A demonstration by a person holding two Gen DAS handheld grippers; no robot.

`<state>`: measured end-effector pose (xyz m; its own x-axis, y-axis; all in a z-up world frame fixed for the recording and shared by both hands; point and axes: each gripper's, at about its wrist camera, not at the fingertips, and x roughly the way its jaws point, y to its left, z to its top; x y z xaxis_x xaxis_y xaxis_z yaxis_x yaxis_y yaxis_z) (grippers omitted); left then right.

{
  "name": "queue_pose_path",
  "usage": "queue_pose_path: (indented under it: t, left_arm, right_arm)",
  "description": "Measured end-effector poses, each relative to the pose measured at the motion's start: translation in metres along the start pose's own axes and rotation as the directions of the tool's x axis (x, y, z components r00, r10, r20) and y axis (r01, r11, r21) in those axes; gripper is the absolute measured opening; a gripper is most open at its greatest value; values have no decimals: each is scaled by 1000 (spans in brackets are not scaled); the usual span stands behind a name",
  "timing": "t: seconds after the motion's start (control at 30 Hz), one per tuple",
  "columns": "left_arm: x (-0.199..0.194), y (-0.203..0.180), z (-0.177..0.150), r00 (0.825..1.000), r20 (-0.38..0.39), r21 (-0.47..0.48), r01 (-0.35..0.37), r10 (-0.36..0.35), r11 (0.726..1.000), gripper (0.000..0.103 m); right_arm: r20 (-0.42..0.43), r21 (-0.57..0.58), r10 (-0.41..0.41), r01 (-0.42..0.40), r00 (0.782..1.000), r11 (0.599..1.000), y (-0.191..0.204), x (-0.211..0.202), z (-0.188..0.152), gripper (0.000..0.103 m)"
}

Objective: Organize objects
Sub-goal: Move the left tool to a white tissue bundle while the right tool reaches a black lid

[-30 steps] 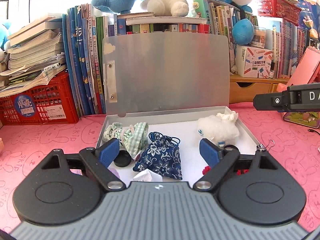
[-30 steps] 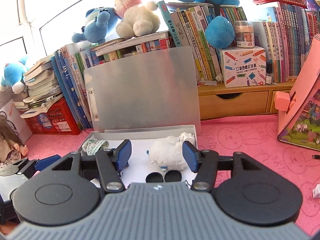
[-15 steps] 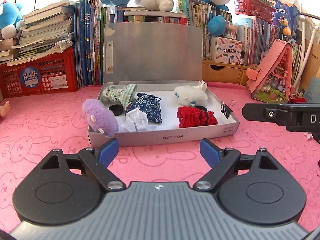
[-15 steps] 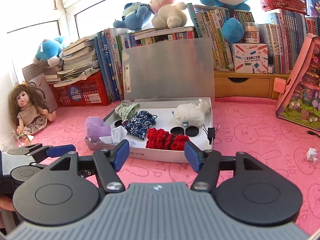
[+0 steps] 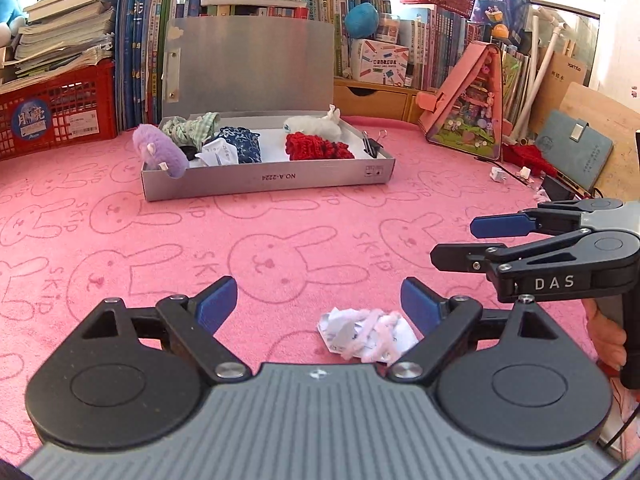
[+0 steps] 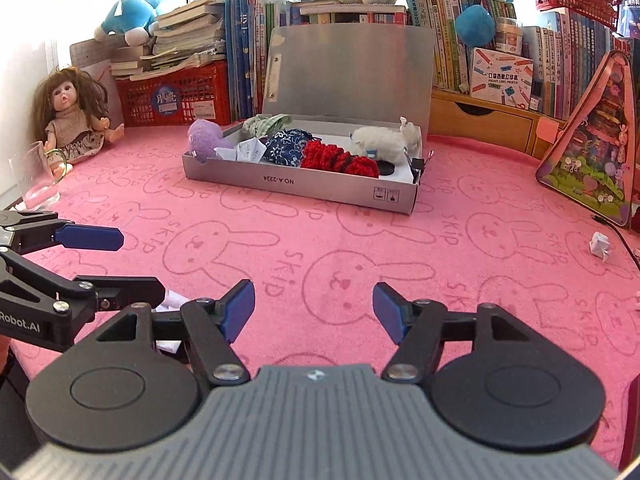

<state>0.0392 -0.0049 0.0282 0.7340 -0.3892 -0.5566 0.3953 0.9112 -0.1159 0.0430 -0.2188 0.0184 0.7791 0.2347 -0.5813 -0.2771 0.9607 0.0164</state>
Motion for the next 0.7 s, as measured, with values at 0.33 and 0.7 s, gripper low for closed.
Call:
queue_pose_path:
  t: [0.33,0.7]
  left_arm:
    - [15,-17,-15,999,-44,53,13,-11,999,92]
    - [11,-7,-13,999,-33,10,-13,13,1000,65]
  right_arm:
    - [-16,-68,10,-11,1000,998,9,-10,-25,78]
    - [-13,-107,57,-58,998,993,32,-6,-27,79]
